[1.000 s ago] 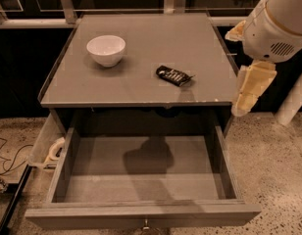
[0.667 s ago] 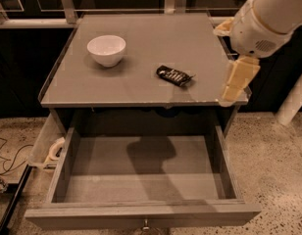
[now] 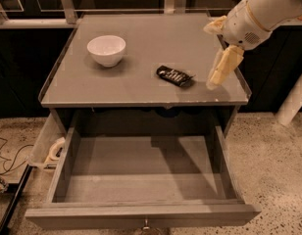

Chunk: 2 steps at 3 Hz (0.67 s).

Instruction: Place rxbar chocolate into top drawer

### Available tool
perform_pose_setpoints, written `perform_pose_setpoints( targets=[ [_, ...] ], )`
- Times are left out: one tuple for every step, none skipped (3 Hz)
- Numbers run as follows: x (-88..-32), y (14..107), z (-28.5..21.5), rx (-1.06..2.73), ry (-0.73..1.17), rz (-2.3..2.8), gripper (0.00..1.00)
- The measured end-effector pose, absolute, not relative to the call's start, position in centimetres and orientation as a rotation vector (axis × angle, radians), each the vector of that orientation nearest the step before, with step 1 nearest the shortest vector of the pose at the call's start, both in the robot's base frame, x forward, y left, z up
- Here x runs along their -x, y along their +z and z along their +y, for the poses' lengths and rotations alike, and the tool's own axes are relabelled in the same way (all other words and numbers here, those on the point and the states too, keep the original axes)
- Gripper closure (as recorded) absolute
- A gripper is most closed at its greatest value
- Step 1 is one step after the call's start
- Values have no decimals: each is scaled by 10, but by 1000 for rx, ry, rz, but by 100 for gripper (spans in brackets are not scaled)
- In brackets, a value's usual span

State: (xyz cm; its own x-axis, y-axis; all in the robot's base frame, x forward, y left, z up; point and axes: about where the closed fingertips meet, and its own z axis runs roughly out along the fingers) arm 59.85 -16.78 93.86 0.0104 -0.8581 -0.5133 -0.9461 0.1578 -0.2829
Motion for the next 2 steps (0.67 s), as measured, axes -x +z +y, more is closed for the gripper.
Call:
perform_pose_setpoints(
  targets=[
    [-598,938,-167,1713,196,1858,0],
    [-612,926,-161,1668,234,1857,0]
  ],
)
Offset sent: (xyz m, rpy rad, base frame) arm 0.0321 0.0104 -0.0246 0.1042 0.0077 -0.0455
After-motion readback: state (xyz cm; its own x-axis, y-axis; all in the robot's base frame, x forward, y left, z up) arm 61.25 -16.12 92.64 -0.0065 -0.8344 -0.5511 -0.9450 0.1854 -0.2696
